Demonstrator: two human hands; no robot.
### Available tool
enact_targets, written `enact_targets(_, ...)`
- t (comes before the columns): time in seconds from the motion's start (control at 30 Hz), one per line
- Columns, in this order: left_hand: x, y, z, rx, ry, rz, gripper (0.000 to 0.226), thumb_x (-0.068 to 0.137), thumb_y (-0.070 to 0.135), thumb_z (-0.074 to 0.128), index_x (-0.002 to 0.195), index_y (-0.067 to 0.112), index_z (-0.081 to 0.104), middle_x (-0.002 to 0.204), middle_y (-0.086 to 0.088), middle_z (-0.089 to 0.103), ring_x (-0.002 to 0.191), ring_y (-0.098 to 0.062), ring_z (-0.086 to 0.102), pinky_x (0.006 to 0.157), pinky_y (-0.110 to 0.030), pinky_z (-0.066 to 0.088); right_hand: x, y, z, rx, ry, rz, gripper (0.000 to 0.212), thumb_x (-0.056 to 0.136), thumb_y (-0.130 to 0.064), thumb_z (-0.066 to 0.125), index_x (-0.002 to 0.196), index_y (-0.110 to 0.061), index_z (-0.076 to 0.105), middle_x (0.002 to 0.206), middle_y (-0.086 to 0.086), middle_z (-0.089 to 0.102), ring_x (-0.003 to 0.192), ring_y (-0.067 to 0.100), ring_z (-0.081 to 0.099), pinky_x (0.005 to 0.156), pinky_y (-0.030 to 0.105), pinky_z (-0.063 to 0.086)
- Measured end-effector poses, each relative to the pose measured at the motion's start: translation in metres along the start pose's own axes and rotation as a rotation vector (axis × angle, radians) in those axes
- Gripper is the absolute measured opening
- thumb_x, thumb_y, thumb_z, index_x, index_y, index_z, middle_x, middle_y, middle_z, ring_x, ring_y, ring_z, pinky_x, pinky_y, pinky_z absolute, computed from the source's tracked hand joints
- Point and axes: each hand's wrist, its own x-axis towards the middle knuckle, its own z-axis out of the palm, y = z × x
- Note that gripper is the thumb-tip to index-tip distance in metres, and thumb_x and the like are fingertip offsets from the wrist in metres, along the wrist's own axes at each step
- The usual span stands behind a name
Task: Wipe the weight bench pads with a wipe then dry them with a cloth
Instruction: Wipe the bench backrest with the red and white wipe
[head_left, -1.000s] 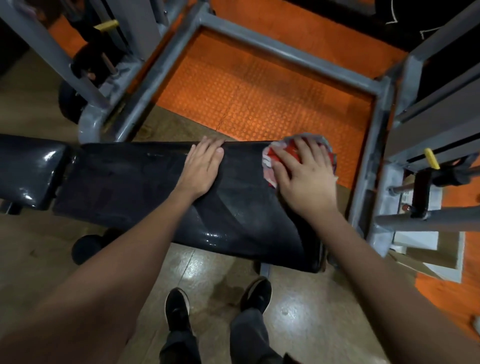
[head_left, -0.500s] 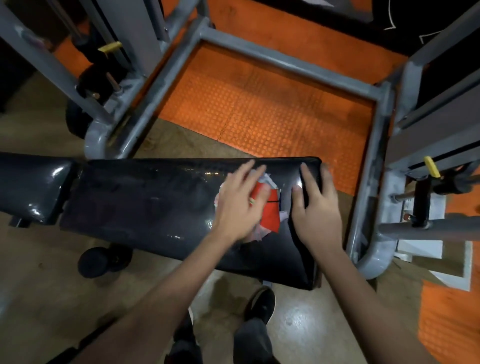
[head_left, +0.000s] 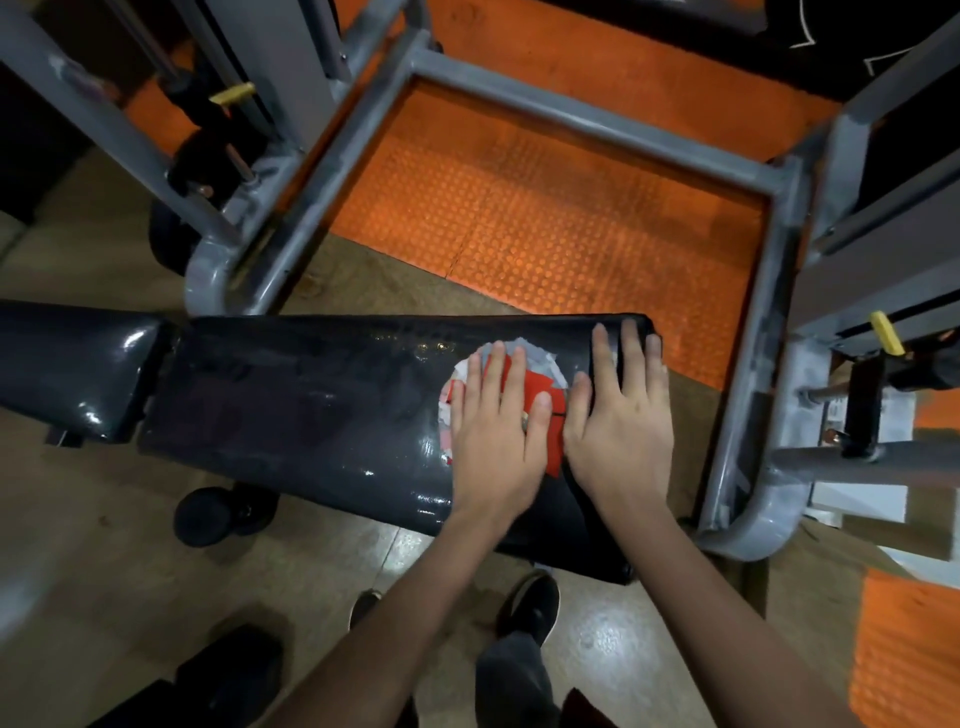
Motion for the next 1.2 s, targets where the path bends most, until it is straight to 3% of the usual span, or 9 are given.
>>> enact_targets(0.2,0.045,-0.033,-0.008,-0.011,-0.082,0.184,0.056,0.106,0.049,0.026,0.158,0.028,0.027,0.166,0.004,0.022,0.155,-0.011,0.008,0.126,-0.037,0.004,0.003,-0.008,0.004,-0.064,0.005,-0.047,0.050,0.104,-0.027,0.044,0.152,-0.014,0.049,0.162,0.014,0.040,0.153,0.036,0.031,0.127,0.048,0.020)
enact_targets(0.37,0.094,-0.094,-0.020,0.033,-0.017,0.324,0.048,0.106,0.046,0.031,0.140,0.021,0.054,0.139,-0.003,0.058,0.130,-0.023,0.049,0.112,-0.042,0.033,0.003,-0.012,0.007,-0.095,-0.015,-0.061,0.051,0.105,-0.041,0.046,0.152,-0.023,0.051,0.164,0.011,0.037,0.155,0.036,0.026,0.129,0.048,0.015)
enact_targets(0.53,0.135,-0.216,-0.036,0.136,-0.005,0.140,0.046,0.106,0.043,0.034,0.126,0.013,0.062,0.114,-0.017,0.065,0.104,-0.036,0.057,0.093,-0.045,0.043,0.004,-0.015,0.009,-0.156,-0.018,-0.079,0.051,0.105,-0.044,0.043,0.152,-0.026,0.050,0.164,0.010,0.037,0.155,0.034,0.027,0.128,0.049,0.017)
enact_targets(0.63,0.157,-0.310,-0.050,0.374,-0.046,0.118,0.049,0.105,0.046,0.038,0.128,0.007,0.057,0.119,-0.022,0.063,0.102,-0.044,0.055,0.089,-0.053,0.047,0.005,-0.016,0.008,-0.169,-0.007,-0.090,0.050,0.105,-0.044,0.044,0.152,-0.027,0.050,0.163,0.010,0.038,0.155,0.034,0.027,0.127,0.050,0.020)
enact_targets(0.7,0.164,-0.351,-0.054,0.425,-0.053,0.017,0.049,0.102,0.052,0.038,0.136,0.020,0.053,0.126,-0.016,0.061,0.110,-0.040,0.053,0.095,-0.053,0.046,0.004,-0.016,0.008,-0.168,0.002,-0.093,0.049,0.105,-0.043,0.045,0.151,-0.028,0.051,0.163,0.011,0.038,0.154,0.035,0.028,0.126,0.050,0.021)
enact_targets(0.83,0.160,-0.301,-0.053,0.426,0.012,-0.124,0.039,0.102,0.040,0.040,0.125,0.020,0.063,0.124,-0.015,0.064,0.115,-0.040,0.055,0.093,-0.046,0.045,0.004,-0.019,0.005,-0.165,0.000,-0.085,0.049,0.105,-0.042,0.045,0.151,-0.028,0.051,0.163,0.011,0.038,0.154,0.034,0.028,0.127,0.049,0.019)
enact_targets(1.07,0.123,-0.062,-0.028,0.151,0.061,0.100,0.038,0.097,0.036,0.046,0.083,0.015,0.073,0.082,-0.009,0.073,0.079,-0.029,0.068,0.068,-0.034,0.044,0.005,-0.022,0.000,-0.139,-0.044,-0.065,0.051,0.105,-0.040,0.043,0.153,-0.024,0.048,0.164,0.010,0.036,0.156,0.033,0.023,0.129,0.047,0.012)
enact_targets(1.13,0.117,-0.021,-0.012,0.192,0.033,0.266,0.038,0.096,0.038,0.041,0.084,0.018,0.071,0.080,-0.005,0.072,0.076,-0.031,0.067,0.066,-0.037,0.044,0.005,-0.023,0.000,-0.127,-0.043,-0.057,0.052,0.104,-0.037,0.044,0.153,-0.019,0.048,0.164,0.010,0.037,0.156,0.032,0.024,0.129,0.048,0.013)
enact_targets(1.2,0.117,-0.013,-0.009,0.181,-0.040,0.260,0.042,0.098,0.044,0.033,0.091,0.024,0.070,0.086,-0.003,0.071,0.083,-0.030,0.066,0.072,-0.039,0.041,0.005,-0.022,0.002,-0.125,-0.050,-0.048,0.051,0.105,-0.036,0.045,0.152,-0.016,0.048,0.164,0.010,0.038,0.156,0.031,0.024,0.129,0.048,0.014)
